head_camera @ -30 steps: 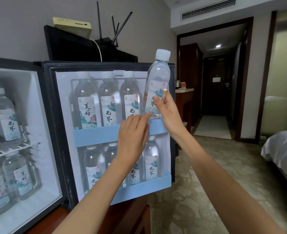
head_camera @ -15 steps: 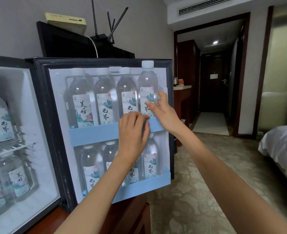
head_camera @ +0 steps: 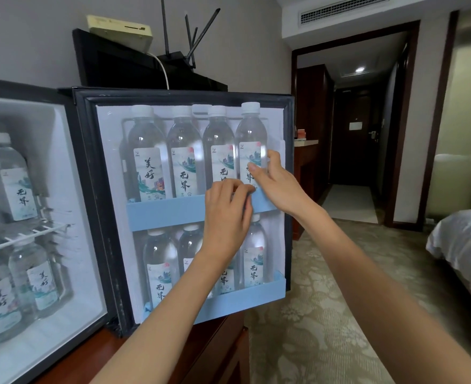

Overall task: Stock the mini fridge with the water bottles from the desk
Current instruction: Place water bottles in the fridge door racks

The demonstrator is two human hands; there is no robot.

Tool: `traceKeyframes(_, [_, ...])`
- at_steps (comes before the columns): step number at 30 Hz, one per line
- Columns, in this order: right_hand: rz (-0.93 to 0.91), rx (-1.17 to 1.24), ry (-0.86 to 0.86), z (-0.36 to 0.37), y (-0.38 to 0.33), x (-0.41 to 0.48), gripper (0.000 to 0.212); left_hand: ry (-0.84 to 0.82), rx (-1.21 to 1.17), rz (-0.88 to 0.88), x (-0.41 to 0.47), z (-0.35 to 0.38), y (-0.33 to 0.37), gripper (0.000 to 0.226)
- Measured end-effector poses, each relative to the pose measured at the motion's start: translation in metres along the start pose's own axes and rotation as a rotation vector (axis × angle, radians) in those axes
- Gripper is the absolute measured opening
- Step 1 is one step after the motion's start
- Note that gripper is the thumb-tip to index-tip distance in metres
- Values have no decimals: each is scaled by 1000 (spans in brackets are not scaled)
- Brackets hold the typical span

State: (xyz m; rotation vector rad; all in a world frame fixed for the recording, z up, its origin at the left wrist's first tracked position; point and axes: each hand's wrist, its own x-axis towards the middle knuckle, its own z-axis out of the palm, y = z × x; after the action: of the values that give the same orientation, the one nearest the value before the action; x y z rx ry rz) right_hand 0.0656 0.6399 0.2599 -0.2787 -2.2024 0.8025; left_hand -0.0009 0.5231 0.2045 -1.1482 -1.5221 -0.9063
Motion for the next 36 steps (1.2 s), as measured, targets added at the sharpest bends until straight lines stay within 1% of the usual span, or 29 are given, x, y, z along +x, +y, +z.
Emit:
traceKeyframes(2, [9, 31, 26, 2, -2, -1, 57, -12, 4, 11, -1, -1, -1, 17])
traceKeyframes(6, [3, 84, 88, 3, -3, -1, 44, -36, 4, 11, -2, -2, -2, 18])
traceKeyframes(8, [0, 97, 102, 4, -3, -1, 42, -38, -2, 8, -2, -2, -2, 18])
traceKeyframes(11, [-29, 65, 151, 8, -2, -3, 44, -32, -7, 8, -3, -2, -2, 19])
traceKeyframes(13, [-80, -11, 198, 11, -1, -3, 46, -31, -9, 8, -3, -2, -2, 20])
traceKeyframes(17, [-140, -86, 285, 13, -2, 1, 59, -50, -8, 11, -3, -1, -3, 23])
traceKeyframes(22, [-137, -29, 266, 15, 0, 6, 55, -50, -5, -3, -3, 0, -4, 24])
traceKeyframes(27, [-177, 8, 321, 15, 3, 6, 56, -41, -16, -10, -3, 0, -4, 24])
traceKeyframes(32, [-150, -125, 314, 8, 5, 8, 61, -48, -19, -13, -3, -1, -3, 25])
traceKeyframes(36, [-144, -169, 324, 11, 4, 4, 63, -33, -12, -18, -3, -1, -2, 25])
